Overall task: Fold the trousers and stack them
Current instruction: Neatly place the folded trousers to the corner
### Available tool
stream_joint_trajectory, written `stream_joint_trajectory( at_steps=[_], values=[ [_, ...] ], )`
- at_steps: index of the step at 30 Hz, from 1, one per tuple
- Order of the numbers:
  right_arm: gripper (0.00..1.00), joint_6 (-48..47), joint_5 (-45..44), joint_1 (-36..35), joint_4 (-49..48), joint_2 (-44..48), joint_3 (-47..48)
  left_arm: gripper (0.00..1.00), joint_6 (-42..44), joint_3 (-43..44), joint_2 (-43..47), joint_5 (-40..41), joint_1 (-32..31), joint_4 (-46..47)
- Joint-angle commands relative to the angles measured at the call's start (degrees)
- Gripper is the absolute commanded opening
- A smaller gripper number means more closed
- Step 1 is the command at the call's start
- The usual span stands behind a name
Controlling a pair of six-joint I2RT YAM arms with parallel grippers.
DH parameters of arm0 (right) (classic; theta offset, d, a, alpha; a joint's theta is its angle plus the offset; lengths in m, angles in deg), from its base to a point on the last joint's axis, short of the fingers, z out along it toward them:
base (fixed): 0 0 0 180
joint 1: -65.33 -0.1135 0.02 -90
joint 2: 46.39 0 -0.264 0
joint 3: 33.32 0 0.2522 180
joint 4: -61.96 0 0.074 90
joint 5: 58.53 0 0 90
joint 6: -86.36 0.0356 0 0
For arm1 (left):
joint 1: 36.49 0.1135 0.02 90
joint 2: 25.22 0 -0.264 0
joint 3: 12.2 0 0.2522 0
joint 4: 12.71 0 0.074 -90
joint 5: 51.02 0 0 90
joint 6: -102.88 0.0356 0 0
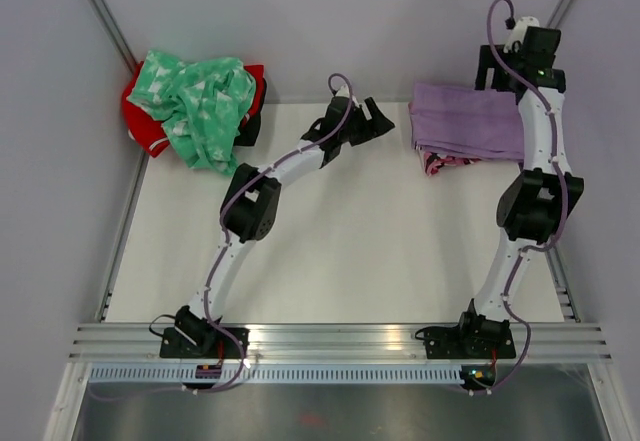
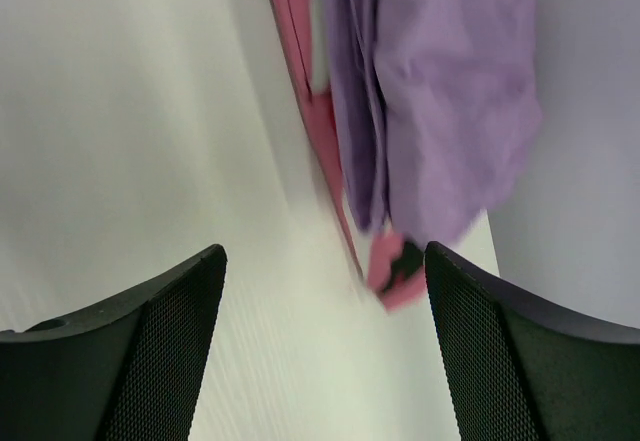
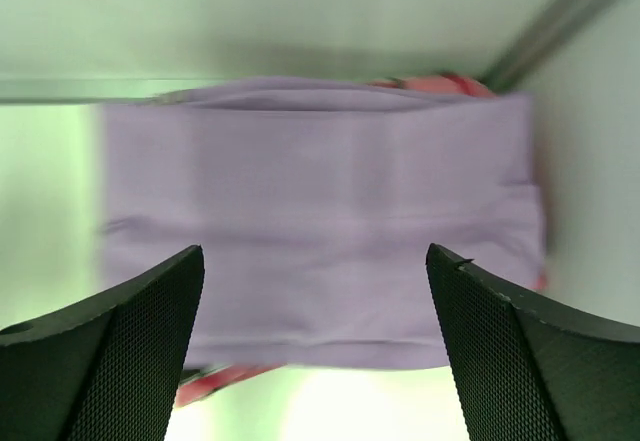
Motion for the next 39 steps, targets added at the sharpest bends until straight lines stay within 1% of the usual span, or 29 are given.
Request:
stream_joint_trajectory(
  at_steps=[1,2,3,4,5,6,7,8,9,10,11,12,13,14,15,16,18,19,21,22,24,25,27,31,35,38,39],
  values=[
    [0.98,0.7,-3.4,-5.8,-1.7,12.7,-9.9,0.86,7.0,-10.1,10.5,-6.1,-2.8,-3.4],
    [0.98,3.5,-2.6,-6.9,-3.1,14.1,-16.7,0.86,7.8,-16.3,12.6,-6.2,-3.0,-3.5],
    [0.98,4.5,-1.5,-7.3,-4.4,15.4,-20.0,0.86,9.5,-19.5,17.2,-5.8,-3.2,-4.1],
    [0.98,6.1,-1.4,-8.0,-6.8,17.5,-26.3,0.86,10.4,-22.9,19.8,-5.1,-3.2,-4.1],
    [0.98,6.4,-1.3,-8.6,-8.1,18.3,-29.4,0.86,11.5,-26.2,22.5,-4.0,-3.2,-4.1],
    [0.98,6.5,-1.4,-9.1,-9.5,19.0,-32.2,0.87,13.9,-32.7,25.3,-1.6,-3.2,-5.7],
    [0.98,6.5,-2.8,-10.4,-12.2,19.8,-35.0,0.88,14.9,-35.8,30.9,-0.3,-3.2,-7.0],
    [0.98,6.3,-3.5,-11.2,-13.1,19.8,-39.2,0.88,16.5,-41.2,33.6,1.1,-3.1,-8.0],
    [0.98,6.1,-4.4,-11.9,-14.5,19.5,-40.7,0.88,17.2,-43.5,36.5,1.6,-3.2,-8.8],
    [0.98,6.1,-6.1,-13.3,-15.4,19.1,-42.2,0.88,17.6,-46.0,41.5,1.9,-3.2,-10.1],
    [0.98,6.0,-7.5,-13.7,-16.2,18.9,-45.0,0.88,17.7,-50.3,44.0,2.0,-3.1,-10.7],
    [0.98,5.9,-7.9,-13.7,-17.5,18.1,-46.0,0.88,17.7,-52.4,46.2,1.9,-3.2,-11.1],
    [0.98,6.0,-8.9,-15.3,-18.1,17.5,-47.0,0.88,17.5,-54.6,50.6,1.9,-3.2,-11.5],
    [0.98,6.3,-9.0,-15.6,-18.8,17.2,-48.7,0.88,17.3,-58.3,52.6,1.9,-3.2,-11.7],
    [0.98,6.6,-9.0,-15.7,-20.3,16.1,-49.4,0.88,16.6,-60.3,54.6,1.9,-3.2,-11.8],
    [0.97,6.7,-9.1,-15.8,-21.3,15.7,-50.8,0.88,16.4,-63.9,58.0,2.1,-3.2,-11.6],
    [0.92,6.7,-9.1,-15.9,-22.7,13.2,-51.1,0.88,15.6,-67.3,60.9,3.0,-3.2,-11.6],
    [0.88,8.5,-9.3,-16.3,-22.8,12.3,-50.7,0.88,15.4,-70.1,62.1,3.4,-3.2,-11.5],
    [0.83,10.3,-10.5,-17.3,-22.8,9.5,-50.0,0.88,14.7,-72.1,65.0,4.9,-3.2,-12.0],
    [0.76,11.0,-11.3,-17.7,-23.2,8.7,-49.6,0.88,14.6,-73.7,65.8,4.9,-3.2,-12.1],
    [0.71,13.8,-12.8,-18.7,-24.9,6.9,-49.3,0.88,14.3,-74.9,67.4,5.9,-3.1,-12.3],
    [0.67,14.8,-13.0,-18.8,-25.8,6.5,-49.1,0.88,14.3,-75.8,67.7,6.8,-3.2,-12.4],
    [0.64,18.3,-12.7,-18.9,-28.3,5.3,-48.5,0.88,14.3,-76.4,68.3,7.0,-3.1,-12.7],
    [0.63,21.2,-10.2,-18.9,-30.8,2.8,-45.1,0.88,15.7,-76.7,68.6,7.4,-3.2,-13.2],
    [0.63,20.6,-7.7,-20.1,-30.1,0.6,-40.7,0.88,16.6,-76.7,68.7,8.9,-3.1,-13.3],
    [0.69,19.1,-6.7,-20.8,-27.3,1.3,-38.0,0.88,16.6,-76.8,68.9,8.5,-3.2,-13.3],
    [0.76,18.6,-6.8,-20.9,-26.1,1.8,-37.4,0.88,16.7,-76.6,69.1,8.3,-3.1,-13.4]
  ],
)
